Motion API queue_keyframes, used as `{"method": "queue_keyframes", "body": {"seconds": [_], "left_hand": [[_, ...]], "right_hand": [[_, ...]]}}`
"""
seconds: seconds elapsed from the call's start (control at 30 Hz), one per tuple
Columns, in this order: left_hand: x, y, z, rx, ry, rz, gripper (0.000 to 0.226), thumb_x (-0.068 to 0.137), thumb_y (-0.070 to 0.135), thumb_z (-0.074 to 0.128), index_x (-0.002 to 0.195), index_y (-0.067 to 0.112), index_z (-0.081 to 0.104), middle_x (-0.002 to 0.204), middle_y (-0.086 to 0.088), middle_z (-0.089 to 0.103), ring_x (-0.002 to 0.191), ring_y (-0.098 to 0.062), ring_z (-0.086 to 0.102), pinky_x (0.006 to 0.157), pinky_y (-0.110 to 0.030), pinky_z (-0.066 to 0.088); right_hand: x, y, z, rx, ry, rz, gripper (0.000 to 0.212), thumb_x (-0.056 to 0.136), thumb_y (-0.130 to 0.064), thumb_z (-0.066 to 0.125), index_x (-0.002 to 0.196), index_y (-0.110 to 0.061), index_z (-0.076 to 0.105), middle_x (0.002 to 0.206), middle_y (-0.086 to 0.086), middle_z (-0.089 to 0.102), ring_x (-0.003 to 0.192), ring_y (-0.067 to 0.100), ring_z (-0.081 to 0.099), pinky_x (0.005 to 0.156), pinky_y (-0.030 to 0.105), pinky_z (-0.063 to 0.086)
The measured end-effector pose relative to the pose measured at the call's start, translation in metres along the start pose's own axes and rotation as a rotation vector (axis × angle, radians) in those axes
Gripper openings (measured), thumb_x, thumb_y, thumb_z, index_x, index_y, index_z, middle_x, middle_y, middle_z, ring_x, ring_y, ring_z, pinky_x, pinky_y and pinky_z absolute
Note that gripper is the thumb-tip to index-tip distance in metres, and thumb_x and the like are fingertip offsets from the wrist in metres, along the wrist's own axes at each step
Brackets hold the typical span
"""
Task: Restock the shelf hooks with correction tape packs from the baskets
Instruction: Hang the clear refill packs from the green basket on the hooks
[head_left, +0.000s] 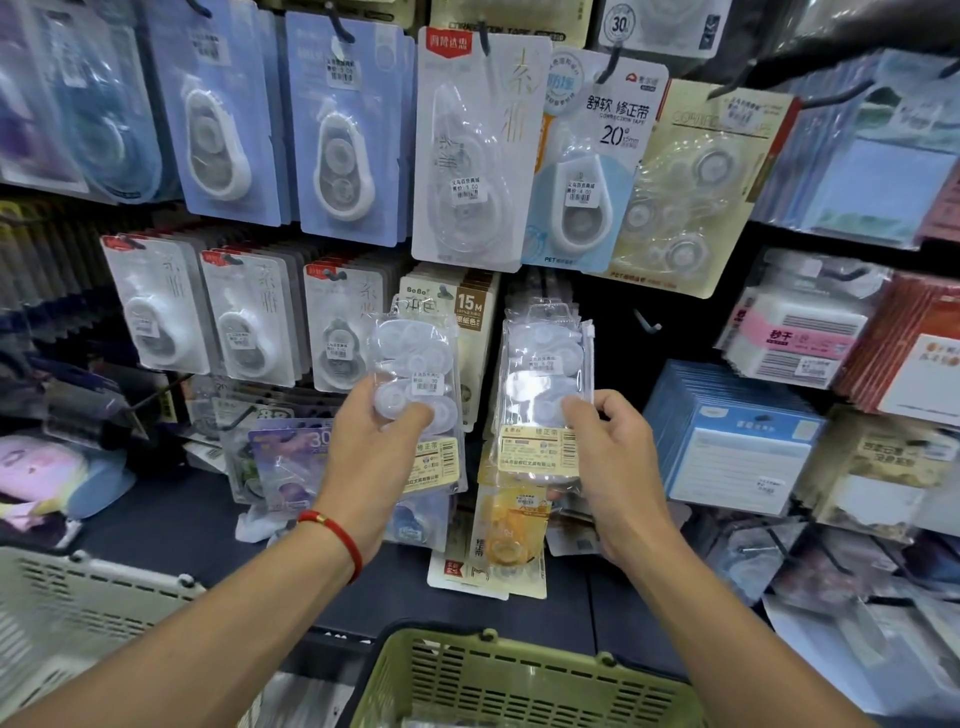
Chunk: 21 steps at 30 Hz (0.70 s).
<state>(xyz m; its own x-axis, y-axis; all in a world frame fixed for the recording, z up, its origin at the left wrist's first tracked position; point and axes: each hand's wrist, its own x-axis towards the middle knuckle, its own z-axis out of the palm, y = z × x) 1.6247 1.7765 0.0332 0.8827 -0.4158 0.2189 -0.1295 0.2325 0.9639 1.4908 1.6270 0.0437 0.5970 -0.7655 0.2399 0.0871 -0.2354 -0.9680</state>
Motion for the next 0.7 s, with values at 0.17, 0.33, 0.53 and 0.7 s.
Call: {"method": "queue_keyframes", "body": {"seconds": [0.17, 0.33, 0.53, 0.7], "left_hand": [[-0.001, 0.002, 0.000, 0.001, -0.007, 0.018, 0.026, 0.094, 0.002, 0.063, 0.103, 0.025, 0.066, 0.083, 0.023, 0.074, 0.076, 0.011, 0.067, 0.061, -0.005, 0.049], [-0.005, 0.003, 0.003, 0.022, -0.044, 0.003, 0.025, 0.093, 0.001, 0.062, 0.105, 0.023, 0.066, 0.096, 0.007, 0.072, 0.080, 0.004, 0.067, 0.064, -0.012, 0.050], [-0.012, 0.000, 0.010, 0.085, -0.195, 0.015, 0.037, 0.089, 0.000, 0.073, 0.111, 0.026, 0.059, 0.106, -0.001, 0.078, 0.094, -0.013, 0.074, 0.077, -0.023, 0.057], [-0.014, -0.003, 0.013, 0.086, -0.282, 0.056, 0.046, 0.090, 0.005, 0.078, 0.115, 0.039, 0.061, 0.099, 0.013, 0.079, 0.088, -0.003, 0.075, 0.073, -0.018, 0.058]], "right_hand": [[0.007, 0.006, -0.001, -0.151, -0.002, 0.092, 0.034, 0.101, -0.048, 0.056, 0.097, -0.014, 0.061, 0.094, 0.024, 0.071, 0.085, 0.044, 0.070, 0.061, 0.037, 0.053], [0.007, 0.016, -0.008, -0.592, -0.058, 0.095, 0.041, 0.103, -0.046, 0.055, 0.138, -0.024, 0.055, 0.128, -0.009, 0.061, 0.120, 0.014, 0.059, 0.098, 0.037, 0.049], [-0.003, 0.001, 0.006, -0.280, -0.258, -0.115, 0.016, 0.103, -0.038, 0.063, 0.110, -0.027, 0.072, 0.107, -0.008, 0.075, 0.101, 0.013, 0.070, 0.091, 0.044, 0.059], [-0.007, -0.002, 0.011, -0.149, -0.133, -0.142, 0.011, 0.103, -0.027, 0.065, 0.098, -0.018, 0.069, 0.094, 0.007, 0.076, 0.087, 0.033, 0.072, 0.078, 0.058, 0.060]]}}
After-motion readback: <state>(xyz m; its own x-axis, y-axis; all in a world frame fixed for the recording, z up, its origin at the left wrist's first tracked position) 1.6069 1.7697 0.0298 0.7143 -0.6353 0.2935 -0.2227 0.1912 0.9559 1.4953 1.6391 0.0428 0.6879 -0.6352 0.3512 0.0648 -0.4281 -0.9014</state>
